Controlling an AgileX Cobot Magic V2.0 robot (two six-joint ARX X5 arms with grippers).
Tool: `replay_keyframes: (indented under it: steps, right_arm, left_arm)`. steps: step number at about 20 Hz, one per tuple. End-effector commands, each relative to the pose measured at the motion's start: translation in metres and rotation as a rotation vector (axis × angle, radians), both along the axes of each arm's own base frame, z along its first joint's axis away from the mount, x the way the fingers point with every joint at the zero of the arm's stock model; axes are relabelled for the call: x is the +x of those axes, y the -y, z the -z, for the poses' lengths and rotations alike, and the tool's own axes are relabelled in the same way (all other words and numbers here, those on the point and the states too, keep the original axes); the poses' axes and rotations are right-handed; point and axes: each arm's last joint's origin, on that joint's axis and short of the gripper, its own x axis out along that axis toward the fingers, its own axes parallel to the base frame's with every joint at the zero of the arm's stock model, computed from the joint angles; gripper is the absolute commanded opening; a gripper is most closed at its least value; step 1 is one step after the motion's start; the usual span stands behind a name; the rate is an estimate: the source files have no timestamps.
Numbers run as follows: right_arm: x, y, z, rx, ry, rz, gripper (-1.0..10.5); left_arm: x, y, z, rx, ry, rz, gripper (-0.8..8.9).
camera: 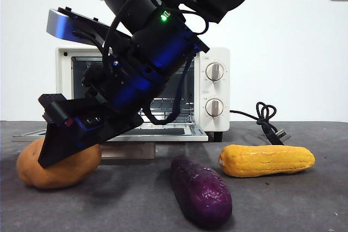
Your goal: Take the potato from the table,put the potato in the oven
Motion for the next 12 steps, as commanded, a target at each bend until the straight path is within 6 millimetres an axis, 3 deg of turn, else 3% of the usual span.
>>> replay_keyframes:
  steps: [1,4,8,12]
  right_arm:
    - [0.000,-0.002,0.007,-0.013,-0.021,0.007,2.5]
    - [0.000,-0.002,0.006,-0.004,-0.015,0.007,0.0]
    - [-0.001,-0.001,-0.010,0.042,-0.008,0.024,-0.2]
    - [0.005,0.009,-0.049,0.126,0.117,0.147,-0.2]
  left_arm:
    - [0.000,0.000,0.002,0.004,-0.010,0.005,-0.08]
    - [-0.001,0.000,0.003,0.014,-0.016,0.011,-0.08]
    - [-0.002,-0.001,0.004,0.033,-0.016,0.017,-0.08]
    - [-0.001,-0.001,0.004,0.067,0.004,0.004,-0.08]
